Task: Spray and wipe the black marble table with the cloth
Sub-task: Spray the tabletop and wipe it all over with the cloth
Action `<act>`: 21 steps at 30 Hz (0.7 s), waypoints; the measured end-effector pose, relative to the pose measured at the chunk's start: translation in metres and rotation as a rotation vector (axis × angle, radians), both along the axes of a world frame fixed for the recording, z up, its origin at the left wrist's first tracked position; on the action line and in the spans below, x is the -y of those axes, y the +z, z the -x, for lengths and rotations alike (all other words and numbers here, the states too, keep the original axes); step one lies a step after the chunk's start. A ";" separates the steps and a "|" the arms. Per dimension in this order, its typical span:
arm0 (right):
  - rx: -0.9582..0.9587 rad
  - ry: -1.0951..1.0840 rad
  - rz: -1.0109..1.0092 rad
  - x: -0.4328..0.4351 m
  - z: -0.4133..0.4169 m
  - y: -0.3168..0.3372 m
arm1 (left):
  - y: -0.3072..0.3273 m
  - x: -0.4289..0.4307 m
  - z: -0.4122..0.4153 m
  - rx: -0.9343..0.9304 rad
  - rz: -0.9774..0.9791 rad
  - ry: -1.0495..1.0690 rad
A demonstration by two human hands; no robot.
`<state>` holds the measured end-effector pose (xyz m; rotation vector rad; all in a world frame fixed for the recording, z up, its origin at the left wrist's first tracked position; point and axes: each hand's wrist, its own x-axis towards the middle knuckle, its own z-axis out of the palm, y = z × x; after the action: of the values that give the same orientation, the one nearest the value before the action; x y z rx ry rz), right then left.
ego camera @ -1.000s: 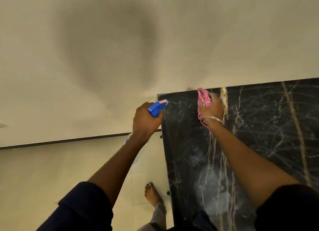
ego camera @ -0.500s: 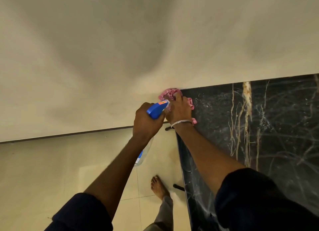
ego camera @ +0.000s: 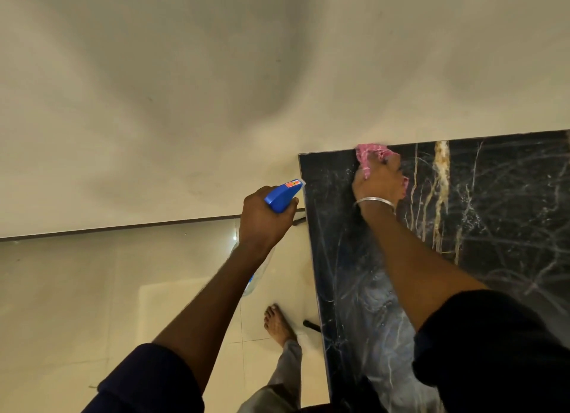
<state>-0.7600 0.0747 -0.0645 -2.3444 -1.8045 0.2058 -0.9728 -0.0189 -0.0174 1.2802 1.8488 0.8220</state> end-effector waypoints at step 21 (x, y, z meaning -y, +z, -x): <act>-0.019 -0.082 0.079 0.042 0.001 0.002 | 0.015 0.020 -0.022 0.034 -0.004 0.017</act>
<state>-0.7606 0.0326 -0.0621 -2.4556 -1.7181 0.2918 -0.9510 -0.0390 -0.0022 1.2473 1.8343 0.8524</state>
